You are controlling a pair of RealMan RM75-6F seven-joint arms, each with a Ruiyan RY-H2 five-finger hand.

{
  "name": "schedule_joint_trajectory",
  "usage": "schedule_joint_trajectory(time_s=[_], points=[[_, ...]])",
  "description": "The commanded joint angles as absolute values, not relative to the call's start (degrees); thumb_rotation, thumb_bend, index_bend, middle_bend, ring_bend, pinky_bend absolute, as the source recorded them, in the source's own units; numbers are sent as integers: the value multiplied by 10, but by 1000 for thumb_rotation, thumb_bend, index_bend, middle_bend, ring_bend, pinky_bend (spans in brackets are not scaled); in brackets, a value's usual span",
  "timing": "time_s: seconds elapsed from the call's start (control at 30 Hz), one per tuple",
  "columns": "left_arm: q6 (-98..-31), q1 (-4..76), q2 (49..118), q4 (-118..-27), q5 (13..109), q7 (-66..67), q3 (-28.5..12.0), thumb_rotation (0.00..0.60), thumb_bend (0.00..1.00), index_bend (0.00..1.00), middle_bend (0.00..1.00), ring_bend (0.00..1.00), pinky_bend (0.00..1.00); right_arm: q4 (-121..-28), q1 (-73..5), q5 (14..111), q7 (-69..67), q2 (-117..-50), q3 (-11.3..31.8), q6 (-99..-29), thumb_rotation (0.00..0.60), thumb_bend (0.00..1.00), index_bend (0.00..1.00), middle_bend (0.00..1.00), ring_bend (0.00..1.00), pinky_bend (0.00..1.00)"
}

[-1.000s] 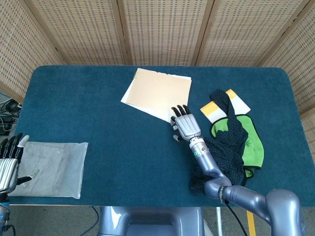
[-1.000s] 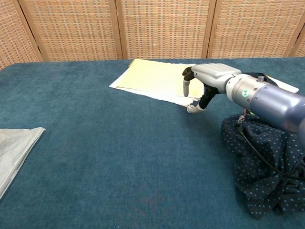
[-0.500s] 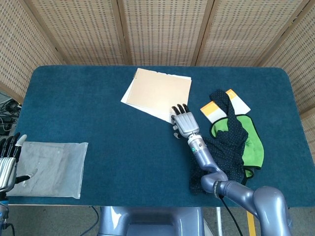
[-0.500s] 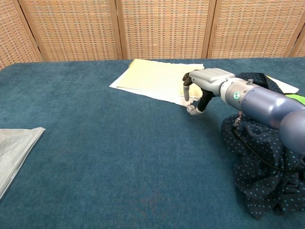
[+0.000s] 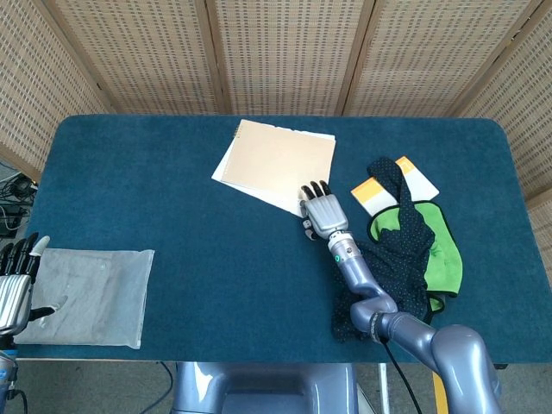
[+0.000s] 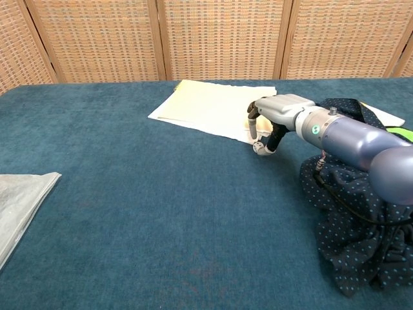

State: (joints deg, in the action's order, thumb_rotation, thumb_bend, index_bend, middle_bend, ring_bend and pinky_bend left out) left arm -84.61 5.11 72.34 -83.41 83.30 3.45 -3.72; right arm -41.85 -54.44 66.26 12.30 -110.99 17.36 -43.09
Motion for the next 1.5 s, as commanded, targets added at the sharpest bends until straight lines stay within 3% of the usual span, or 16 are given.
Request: schedule_joint_trajectory(time_s=[0.03, 0.53, 0.97, 1.2, 1.5], points=[[-846, 51, 724, -833, 832, 34, -37, 600, 21, 0, 0, 0, 0, -409, -547, 660, 121, -1114, 173, -425, 600, 429, 517, 193, 0, 72], [-838, 54, 725, -829, 825, 31, -38, 600, 22, 0, 0, 0, 0, -381, -554, 665, 108, -1130, 167, -415, 600, 507, 575, 227, 0, 71], [-835, 56, 725, -829, 823, 30, -38, 600, 22, 0, 0, 0, 0, -397, -551, 672, 109, -1120, 168, -435, 600, 508, 583, 232, 0, 65], [-842, 53, 721, -834, 827, 26, -38, 600, 21, 0, 0, 0, 0, -507, -527, 685, 146, -1062, 169, -499, 600, 505, 582, 231, 0, 57], [-857, 48, 714, -847, 842, 30, -31, 600, 22, 0, 0, 0, 0, -733, -461, 673, 244, -961, 143, -572, 600, 503, 574, 223, 0, 45]])
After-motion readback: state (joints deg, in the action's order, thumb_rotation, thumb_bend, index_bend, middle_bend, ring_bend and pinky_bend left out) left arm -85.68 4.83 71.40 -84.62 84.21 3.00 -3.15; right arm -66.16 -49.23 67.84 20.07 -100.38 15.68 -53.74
